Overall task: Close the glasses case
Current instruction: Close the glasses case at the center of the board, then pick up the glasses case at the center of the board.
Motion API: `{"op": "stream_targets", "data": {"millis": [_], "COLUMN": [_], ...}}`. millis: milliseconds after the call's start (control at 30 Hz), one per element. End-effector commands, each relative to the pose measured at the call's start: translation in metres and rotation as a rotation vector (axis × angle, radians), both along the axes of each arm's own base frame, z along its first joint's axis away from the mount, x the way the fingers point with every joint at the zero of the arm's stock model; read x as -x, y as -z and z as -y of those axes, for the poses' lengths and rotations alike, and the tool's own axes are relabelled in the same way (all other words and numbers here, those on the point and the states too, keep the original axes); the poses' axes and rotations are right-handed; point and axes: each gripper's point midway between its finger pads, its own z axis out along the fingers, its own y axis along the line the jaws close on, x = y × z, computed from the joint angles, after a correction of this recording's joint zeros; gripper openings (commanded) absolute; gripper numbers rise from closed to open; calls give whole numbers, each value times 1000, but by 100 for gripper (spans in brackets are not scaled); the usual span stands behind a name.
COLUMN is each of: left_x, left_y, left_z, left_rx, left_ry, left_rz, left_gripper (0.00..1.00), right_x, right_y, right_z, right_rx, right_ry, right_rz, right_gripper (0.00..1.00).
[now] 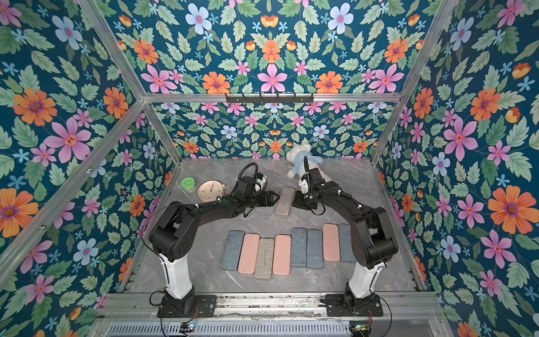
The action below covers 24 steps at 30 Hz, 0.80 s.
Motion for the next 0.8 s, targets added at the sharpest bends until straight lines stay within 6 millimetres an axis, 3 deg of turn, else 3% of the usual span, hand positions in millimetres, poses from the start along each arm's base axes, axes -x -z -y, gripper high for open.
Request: {"op": "stream_targets", "data": {"millis": [0,67,200,500,767], "left_x": [0,-2,-10,-29,-31], "left_y": [2,2,8,38,52], "left_z": [6,13,27,35,56], "left_rx": [-71,-142,-273,-532,-591], "left_ry": [40,60,77,80,115], "left_rz": [1,17,33,11,37], "left_gripper": [87,89,92,94,95], "right_x": [9,17,33,74,91], "right_y": [-27,-45,-74,-106,-104], "right_z": [15,19,26,46,46], "right_rx": [-13,-29,-48,-54,-65], "right_ry": [30,42,60,85,55], "right_rz": [64,117,204,306,291], "right_gripper": [57,74,91,100,100]}}
